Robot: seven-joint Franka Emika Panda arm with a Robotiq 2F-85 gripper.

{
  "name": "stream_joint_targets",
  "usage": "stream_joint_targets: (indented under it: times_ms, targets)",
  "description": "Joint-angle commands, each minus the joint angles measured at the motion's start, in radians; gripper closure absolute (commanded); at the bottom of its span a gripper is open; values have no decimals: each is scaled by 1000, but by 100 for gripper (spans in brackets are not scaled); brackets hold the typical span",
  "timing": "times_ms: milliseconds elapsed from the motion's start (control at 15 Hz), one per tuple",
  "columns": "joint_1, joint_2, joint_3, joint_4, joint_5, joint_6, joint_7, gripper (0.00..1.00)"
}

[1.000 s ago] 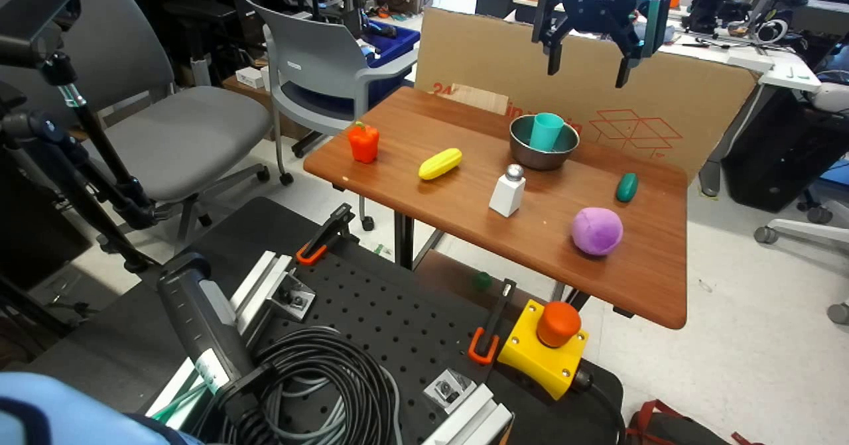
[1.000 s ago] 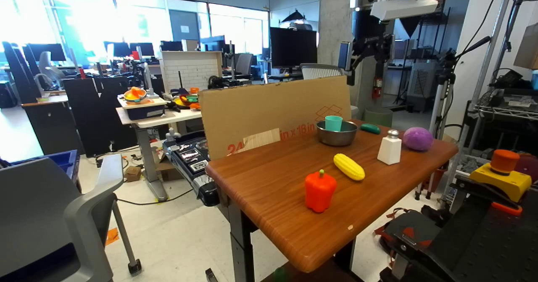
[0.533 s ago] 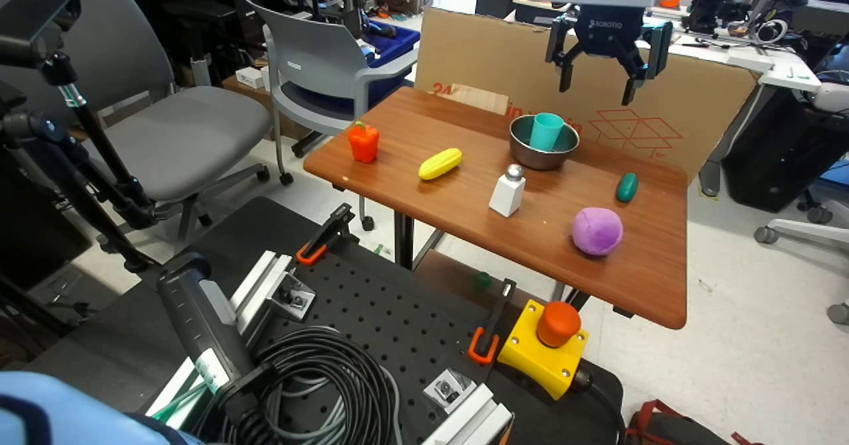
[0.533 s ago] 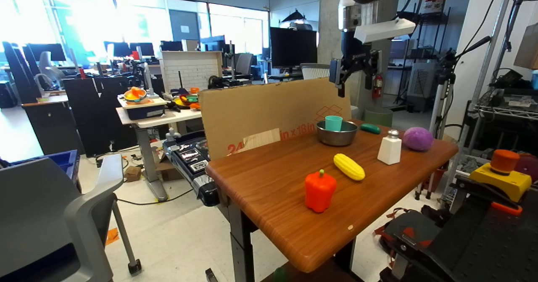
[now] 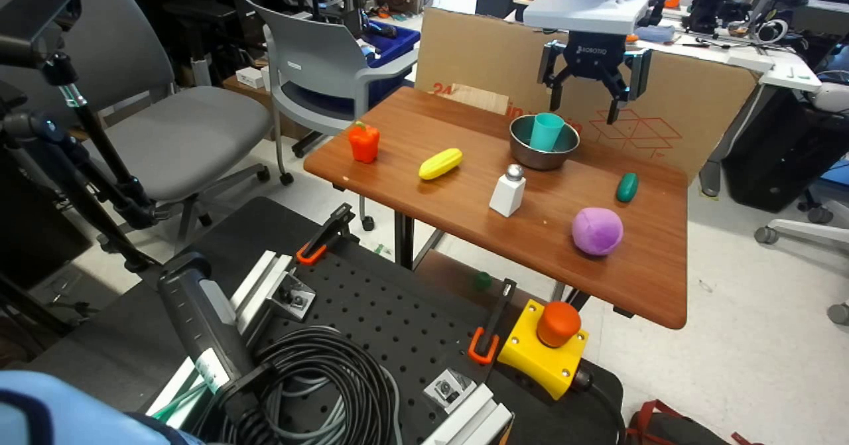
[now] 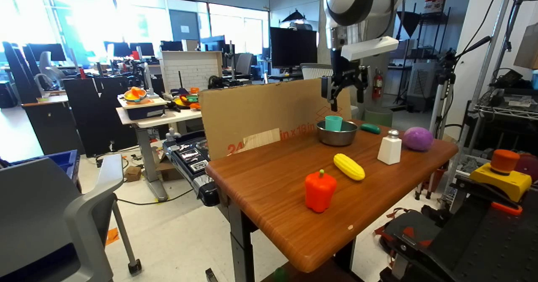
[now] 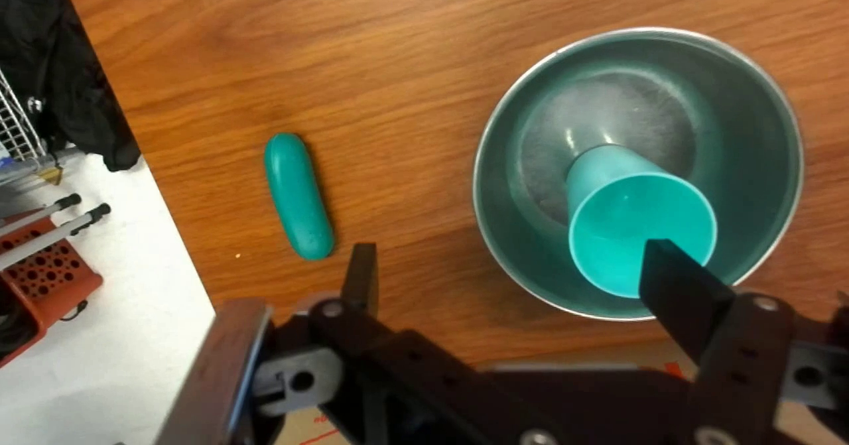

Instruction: Remove the blue cup from the pot

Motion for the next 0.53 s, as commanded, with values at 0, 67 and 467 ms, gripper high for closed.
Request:
stream_joint_targets:
  times_ms: [0,67,467]
  targets:
    - [29,64,-17,93,30,-70,-11,0]
    - [32,76,-17,106,30,-80,-10,0]
    - [53,143,-19,191,36,-156,-9,26]
